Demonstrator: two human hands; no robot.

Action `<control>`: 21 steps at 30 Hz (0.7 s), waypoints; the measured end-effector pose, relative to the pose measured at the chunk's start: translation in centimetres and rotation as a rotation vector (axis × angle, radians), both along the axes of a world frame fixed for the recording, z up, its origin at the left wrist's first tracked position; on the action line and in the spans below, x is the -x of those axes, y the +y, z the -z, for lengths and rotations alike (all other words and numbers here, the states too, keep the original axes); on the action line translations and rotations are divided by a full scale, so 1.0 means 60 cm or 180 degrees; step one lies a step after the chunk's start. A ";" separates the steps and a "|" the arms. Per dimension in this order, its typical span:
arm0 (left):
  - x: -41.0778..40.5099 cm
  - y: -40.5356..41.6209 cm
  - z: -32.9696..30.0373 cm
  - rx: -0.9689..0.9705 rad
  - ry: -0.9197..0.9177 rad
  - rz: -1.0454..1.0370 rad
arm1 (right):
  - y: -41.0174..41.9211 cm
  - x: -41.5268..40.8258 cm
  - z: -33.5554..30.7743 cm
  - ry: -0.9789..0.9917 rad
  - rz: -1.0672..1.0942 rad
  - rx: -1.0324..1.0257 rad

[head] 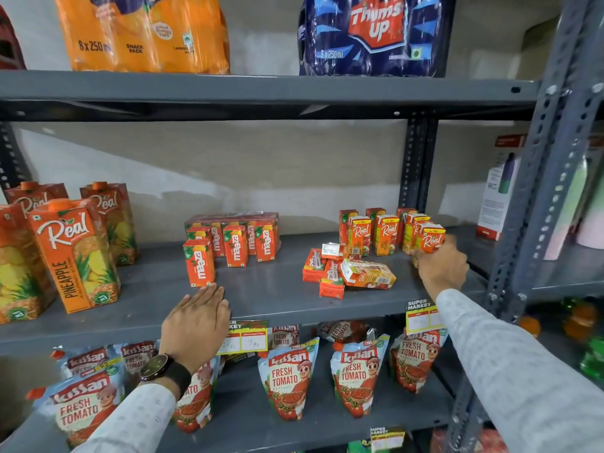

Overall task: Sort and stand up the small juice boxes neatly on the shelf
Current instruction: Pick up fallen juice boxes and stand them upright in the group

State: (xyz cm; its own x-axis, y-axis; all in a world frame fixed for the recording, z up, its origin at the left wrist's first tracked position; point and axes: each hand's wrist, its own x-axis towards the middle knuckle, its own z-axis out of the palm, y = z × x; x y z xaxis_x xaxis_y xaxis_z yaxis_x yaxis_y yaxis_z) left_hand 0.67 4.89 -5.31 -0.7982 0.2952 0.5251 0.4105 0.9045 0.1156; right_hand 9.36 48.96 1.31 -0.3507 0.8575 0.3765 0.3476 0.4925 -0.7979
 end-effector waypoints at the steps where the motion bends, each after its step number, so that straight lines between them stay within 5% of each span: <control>1: 0.000 0.000 0.000 -0.0003 0.0001 -0.0004 | 0.000 0.001 0.002 -0.0002 0.0003 -0.0001; 9: -0.002 0.003 -0.002 -0.0028 -0.0038 0.0011 | -0.003 0.000 -0.005 0.0389 0.0078 0.0089; 13: 0.001 0.000 -0.002 -0.0021 -0.0029 -0.0002 | -0.048 0.009 -0.040 0.0933 0.0174 -0.0984; 16: 0.000 0.000 -0.003 -0.0029 -0.0050 -0.0001 | -0.108 0.033 -0.069 0.0853 -0.0697 -0.1485; 21: -0.003 0.002 -0.004 -0.0011 -0.0074 -0.0002 | -0.219 0.068 -0.076 -0.0185 -0.2127 -0.2093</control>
State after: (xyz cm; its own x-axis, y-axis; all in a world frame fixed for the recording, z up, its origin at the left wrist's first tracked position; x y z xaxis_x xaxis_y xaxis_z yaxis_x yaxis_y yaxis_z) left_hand 0.88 5.02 -5.08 -0.8105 0.2927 0.5074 0.4070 0.9044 0.1283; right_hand 5.26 35.81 5.85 -0.7269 0.0928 0.6804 -0.1396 0.9501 -0.2788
